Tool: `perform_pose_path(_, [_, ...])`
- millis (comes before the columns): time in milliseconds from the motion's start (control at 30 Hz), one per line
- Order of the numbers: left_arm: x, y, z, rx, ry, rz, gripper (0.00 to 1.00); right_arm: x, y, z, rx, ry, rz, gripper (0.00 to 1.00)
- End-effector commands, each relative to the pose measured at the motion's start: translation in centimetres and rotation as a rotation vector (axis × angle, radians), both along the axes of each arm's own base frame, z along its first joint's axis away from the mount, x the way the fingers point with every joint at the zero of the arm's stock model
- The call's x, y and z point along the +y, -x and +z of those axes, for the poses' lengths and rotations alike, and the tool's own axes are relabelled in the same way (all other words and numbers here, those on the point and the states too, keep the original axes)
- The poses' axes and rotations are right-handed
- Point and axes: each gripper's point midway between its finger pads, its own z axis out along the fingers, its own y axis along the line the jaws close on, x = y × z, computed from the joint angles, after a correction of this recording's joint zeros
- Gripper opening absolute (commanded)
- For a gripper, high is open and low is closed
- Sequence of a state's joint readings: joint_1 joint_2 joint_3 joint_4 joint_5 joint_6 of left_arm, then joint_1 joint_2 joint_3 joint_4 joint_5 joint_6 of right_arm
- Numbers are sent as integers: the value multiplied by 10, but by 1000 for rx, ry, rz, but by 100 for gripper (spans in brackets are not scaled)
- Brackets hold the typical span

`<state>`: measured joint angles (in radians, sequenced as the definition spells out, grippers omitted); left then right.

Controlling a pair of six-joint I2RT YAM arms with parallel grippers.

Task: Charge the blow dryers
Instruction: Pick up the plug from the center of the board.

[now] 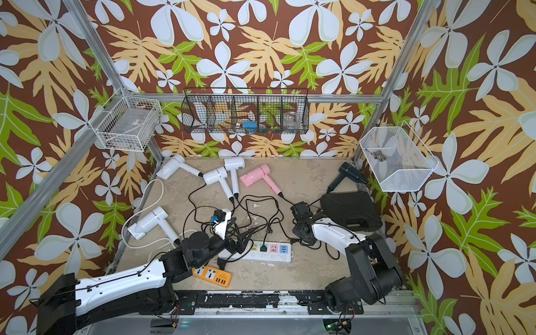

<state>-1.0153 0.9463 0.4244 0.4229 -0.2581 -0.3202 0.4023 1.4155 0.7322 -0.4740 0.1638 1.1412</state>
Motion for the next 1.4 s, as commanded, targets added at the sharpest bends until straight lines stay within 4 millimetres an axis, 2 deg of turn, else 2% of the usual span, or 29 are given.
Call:
perform_pose_path(0, [-2,1,8,-21,26,-14,100,3,-13,24,-93,-14,26,0])
perform_pose_path(233, [1,6,14,-40,48,-33,100,9,-25,94,-399,-85,115,0])
perform_pose_path(333, [-2,12,19,-49,66,-69,100,14,-23,122,-535,-136,166,0])
perform_pose_path(500, [-10,22,25,-54,87,-144,100,13,-12,145,-579,-136,192,0])
perform_pose_path(733, [-31,36,24,-33,76,-275,96,43,-2,184,-672,-108,291,0])
perform_pose_path(833, [-39,37,19,-14,61,-304,93,60,1,194,-698,-95,330,0])
perform_pose_path(1100, [-54,34,2,45,6,-337,89,111,9,207,-721,-26,437,0])
perform_pose_path(1200, [-59,35,-2,60,-6,-353,87,125,10,211,-728,-2,467,0])
perform_pose_path(1367, [-65,33,-10,82,-31,-360,78,144,12,215,-743,-5,514,0])
